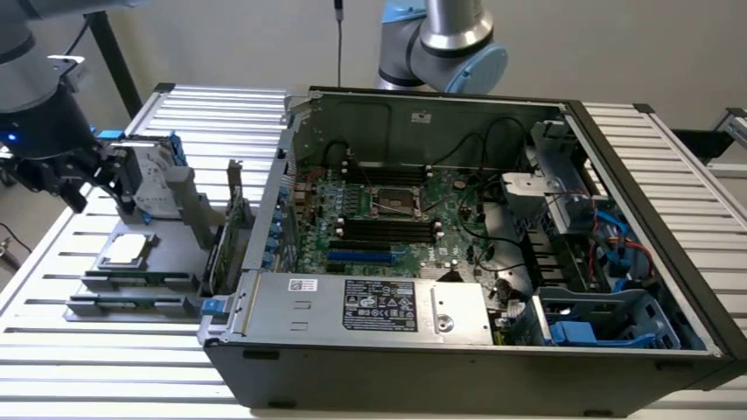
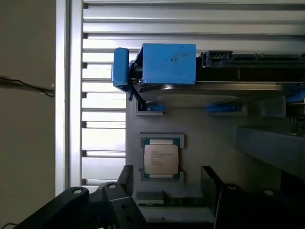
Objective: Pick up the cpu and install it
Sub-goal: 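Pick up the cpu and move it towards the insertion slot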
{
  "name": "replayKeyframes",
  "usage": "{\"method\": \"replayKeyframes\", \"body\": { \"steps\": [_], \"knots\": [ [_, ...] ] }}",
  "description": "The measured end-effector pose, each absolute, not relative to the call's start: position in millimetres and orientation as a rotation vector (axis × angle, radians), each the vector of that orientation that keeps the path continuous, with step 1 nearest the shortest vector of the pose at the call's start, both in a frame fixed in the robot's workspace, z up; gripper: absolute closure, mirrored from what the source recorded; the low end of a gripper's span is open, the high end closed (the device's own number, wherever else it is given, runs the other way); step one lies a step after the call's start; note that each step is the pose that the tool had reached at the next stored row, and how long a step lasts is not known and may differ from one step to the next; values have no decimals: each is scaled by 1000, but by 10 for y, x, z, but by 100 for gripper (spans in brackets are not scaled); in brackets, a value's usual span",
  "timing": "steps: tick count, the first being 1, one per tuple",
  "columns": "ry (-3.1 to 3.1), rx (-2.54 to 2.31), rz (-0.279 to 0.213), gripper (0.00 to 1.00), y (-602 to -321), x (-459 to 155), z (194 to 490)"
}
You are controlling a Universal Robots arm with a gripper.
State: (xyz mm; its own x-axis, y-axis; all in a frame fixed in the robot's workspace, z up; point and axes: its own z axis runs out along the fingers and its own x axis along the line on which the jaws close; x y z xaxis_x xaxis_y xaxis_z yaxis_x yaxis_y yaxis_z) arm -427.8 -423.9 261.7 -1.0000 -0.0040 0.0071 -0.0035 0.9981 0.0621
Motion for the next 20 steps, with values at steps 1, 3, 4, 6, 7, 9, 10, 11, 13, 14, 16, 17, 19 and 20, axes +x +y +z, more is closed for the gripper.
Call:
{"method": "replayKeyframes", "body": {
  "steps": [1,3,4,6,7,9,10,11,13,14,16,17,19,20],
  "knots": [
    [-3133,6,-97,32,-4239,-4280,2598],
    [-3133,6,-97,32,-4239,-4285,2562],
    [-3133,6,-97,32,-4239,-4287,2544],
    [-3133,6,-97,32,-4239,-4290,2508],
    [-3133,6,-98,32,-4239,-4292,2490],
    [-3133,6,-97,32,-4240,-4294,2454],
    [-3133,6,-97,32,-4240,-4294,2435],
    [-3133,6,-97,32,-4240,-4295,2417],
    [-3133,6,-97,32,-4241,-4296,2381],
    [-3133,6,-98,32,-4242,-4297,2363],
    [-3133,6,-97,32,-4245,-4297,2326],
    [-3133,6,-97,32,-4246,-4297,2308],
    [-3133,6,-97,32,-4250,-4297,2271],
    [-3133,6,-97,32,-4252,-4297,2253]
  ]
}}
